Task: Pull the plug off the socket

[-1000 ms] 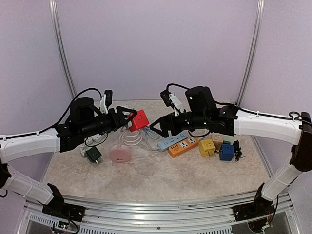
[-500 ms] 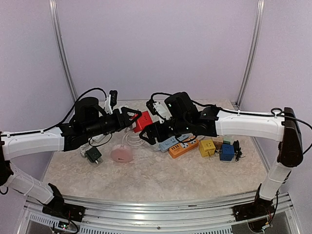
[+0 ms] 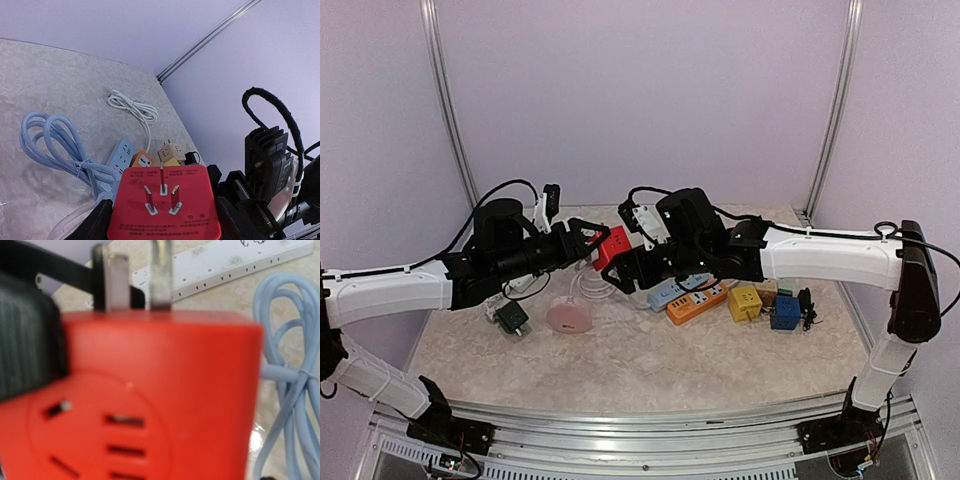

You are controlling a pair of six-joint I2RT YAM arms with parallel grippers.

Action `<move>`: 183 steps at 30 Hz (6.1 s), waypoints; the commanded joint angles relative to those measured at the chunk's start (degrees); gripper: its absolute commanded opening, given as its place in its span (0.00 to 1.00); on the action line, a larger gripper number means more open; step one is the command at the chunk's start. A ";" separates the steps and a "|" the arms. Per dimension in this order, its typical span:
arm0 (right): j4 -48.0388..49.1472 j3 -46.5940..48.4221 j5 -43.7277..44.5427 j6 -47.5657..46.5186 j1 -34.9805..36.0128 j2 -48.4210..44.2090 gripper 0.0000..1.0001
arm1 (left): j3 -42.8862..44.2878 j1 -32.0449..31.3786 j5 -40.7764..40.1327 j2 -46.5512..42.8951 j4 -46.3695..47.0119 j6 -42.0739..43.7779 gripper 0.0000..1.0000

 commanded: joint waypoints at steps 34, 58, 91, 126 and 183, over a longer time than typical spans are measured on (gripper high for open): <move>5.91 -0.82 2.96 -0.04 0.59 0.42 0.18 | 5.06 -0.93 3.95 0.01 4.83 2.75 0.26; -10.58 0.44 -12.53 -11.53 -7.83 -8.79 0.00 | 1.84 -6.35 -4.52 -6.74 -14.05 39.55 0.93; -9.26 0.54 -15.69 -10.27 -7.81 -9.14 0.00 | 7.86 -19.55 -26.30 7.01 -8.39 54.02 0.62; -11.27 1.12 -16.25 -11.87 -7.91 -9.81 0.00 | 9.34 -21.01 -28.38 9.26 -9.38 58.38 0.24; -11.87 -1.26 -21.19 -18.06 -9.91 -13.10 0.00 | 12.00 -19.77 -14.91 9.89 -14.72 53.75 0.09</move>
